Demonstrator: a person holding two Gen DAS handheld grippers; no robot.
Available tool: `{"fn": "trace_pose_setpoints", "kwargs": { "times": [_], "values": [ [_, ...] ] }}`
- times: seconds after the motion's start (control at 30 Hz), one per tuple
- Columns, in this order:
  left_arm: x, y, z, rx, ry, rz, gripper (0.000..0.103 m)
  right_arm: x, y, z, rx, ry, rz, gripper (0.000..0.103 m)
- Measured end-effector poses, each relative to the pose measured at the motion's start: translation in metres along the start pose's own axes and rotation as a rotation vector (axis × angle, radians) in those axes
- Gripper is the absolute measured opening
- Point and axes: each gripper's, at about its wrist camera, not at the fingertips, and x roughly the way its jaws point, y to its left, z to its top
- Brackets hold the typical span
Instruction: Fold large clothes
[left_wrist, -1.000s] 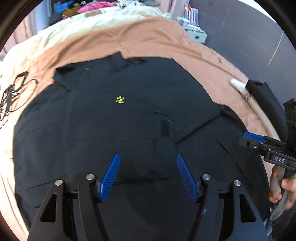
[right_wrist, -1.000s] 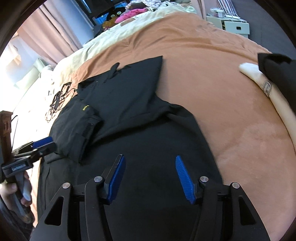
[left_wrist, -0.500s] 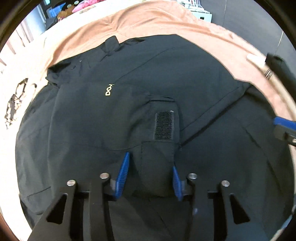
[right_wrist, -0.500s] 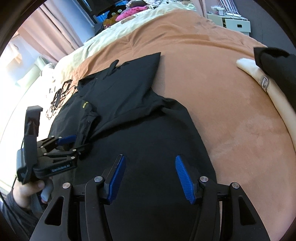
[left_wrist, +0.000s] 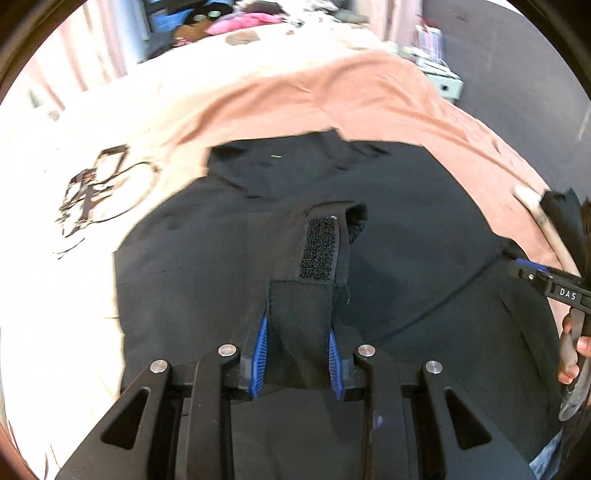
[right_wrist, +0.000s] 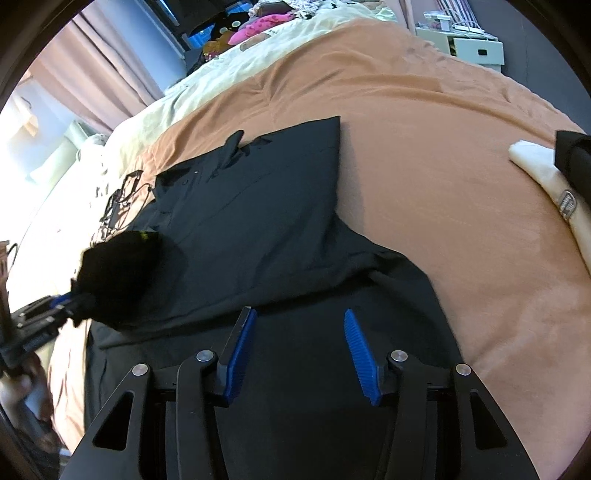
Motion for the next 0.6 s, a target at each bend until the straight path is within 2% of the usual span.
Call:
{"fn": "trace_pose_setpoints", "kwargs": {
  "times": [0.37, 0.5, 0.6],
  "values": [
    [-0.005, 0.114, -0.043, -0.174, 0.057, 0.121, 0.030, 0.005, 0.013, 0.004, -0.020, 0.012, -0.039, 0.051],
    [-0.004, 0.143, -0.055, -0.262, 0.057, 0.112, 0.030, 0.007, 0.015, 0.005, -0.032, 0.013, -0.064, 0.051],
    [0.004, 0.150, -0.062, -0.283, 0.066, 0.102, 0.030, 0.007, 0.016, 0.006, -0.036, 0.006, -0.075, 0.051]
  ]
}}
